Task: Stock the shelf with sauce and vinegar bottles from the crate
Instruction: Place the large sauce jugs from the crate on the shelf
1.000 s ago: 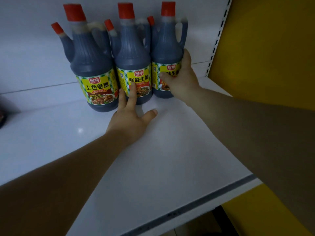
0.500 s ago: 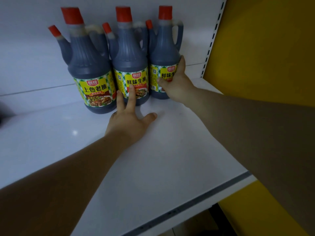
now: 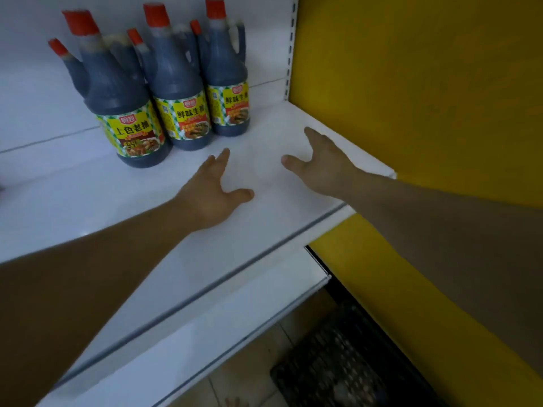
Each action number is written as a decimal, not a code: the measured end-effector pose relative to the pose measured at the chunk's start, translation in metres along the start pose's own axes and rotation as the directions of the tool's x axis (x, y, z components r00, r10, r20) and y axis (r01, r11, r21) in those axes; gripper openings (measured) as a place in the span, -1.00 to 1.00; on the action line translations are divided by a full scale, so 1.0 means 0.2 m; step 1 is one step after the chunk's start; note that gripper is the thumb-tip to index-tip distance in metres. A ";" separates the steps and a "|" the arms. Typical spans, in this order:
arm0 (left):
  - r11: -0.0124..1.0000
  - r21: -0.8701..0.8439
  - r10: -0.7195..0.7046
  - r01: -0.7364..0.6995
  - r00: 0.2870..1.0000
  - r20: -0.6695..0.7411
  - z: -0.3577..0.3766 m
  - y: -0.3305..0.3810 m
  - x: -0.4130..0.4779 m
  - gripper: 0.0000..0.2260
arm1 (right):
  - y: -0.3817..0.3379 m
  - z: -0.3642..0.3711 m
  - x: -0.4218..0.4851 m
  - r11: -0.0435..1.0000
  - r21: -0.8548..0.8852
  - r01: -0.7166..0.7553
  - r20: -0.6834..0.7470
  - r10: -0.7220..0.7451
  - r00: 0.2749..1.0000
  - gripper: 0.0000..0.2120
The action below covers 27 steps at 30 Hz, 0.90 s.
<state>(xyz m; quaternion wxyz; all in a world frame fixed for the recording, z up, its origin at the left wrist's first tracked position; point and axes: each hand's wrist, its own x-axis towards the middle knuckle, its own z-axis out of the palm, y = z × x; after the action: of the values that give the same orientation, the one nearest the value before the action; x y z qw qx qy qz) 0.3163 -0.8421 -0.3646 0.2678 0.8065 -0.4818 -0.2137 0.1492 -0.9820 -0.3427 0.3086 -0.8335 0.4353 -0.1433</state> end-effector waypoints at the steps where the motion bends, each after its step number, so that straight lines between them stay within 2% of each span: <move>1: 0.999 0.006 0.038 -0.039 0.998 0.055 0.02 0.05 -0.07 -0.19 | 0.03 -0.04 -0.10 0.999 -0.009 -0.033 -0.010 0.033 0.999 -0.19; 4: 0.981 0.034 0.177 -0.188 0.961 0.210 0.13 0.21 -0.28 -0.19 | 0.14 -0.15 -0.40 0.993 0.019 -0.117 -0.042 0.118 0.992 -0.21; 7: 0.942 -0.012 0.318 -0.337 0.877 0.361 0.28 0.36 -0.48 -0.23 | 0.24 -0.22 -0.68 0.978 0.017 -0.209 -0.079 0.210 0.975 -0.22; 10: 0.918 -0.116 0.390 -0.380 0.809 0.439 0.47 0.45 -0.63 -0.26 | 0.38 -0.28 -0.92 0.948 0.013 -0.318 -0.110 0.317 0.942 -0.25; 12: 0.925 -0.123 0.369 -0.360 0.774 0.515 0.63 0.48 -0.72 -0.22 | 0.51 -0.28 -1.09 0.918 0.020 -0.396 -0.089 0.396 0.914 -0.25; 16: 0.930 -0.153 0.345 -0.335 0.649 0.678 0.99 0.46 -0.87 -0.31 | 0.86 -0.21 -1.42 0.851 0.012 -0.525 0.000 0.525 0.851 -0.24; 20: 0.957 -0.005 0.186 -0.290 0.597 0.780 1.38 0.38 -0.98 -0.16 | 1.25 -0.08 -1.74 0.775 0.023 -0.631 0.117 0.625 0.772 -0.23; 24: 0.968 0.076 0.068 -0.239 0.543 0.837 1.73 0.38 -1.08 -0.15 | 1.59 0.06 -2.00 0.697 0.041 -0.716 0.177 0.700 0.692 -0.22; 27: 0.970 0.113 0.008 -0.217 0.491 0.871 1.98 0.40 -1.12 -0.16 | 1.82 0.16 -2.16 0.663 0.113 -0.740 0.213 0.712 0.669 -0.25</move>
<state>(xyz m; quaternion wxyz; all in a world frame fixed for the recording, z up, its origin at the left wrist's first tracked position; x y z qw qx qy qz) -0.0756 -0.7637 -0.5979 -0.0816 0.5807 -0.6222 -0.5187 -0.3177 -0.7745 -0.5866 0.4500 -0.5648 0.6915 0.0144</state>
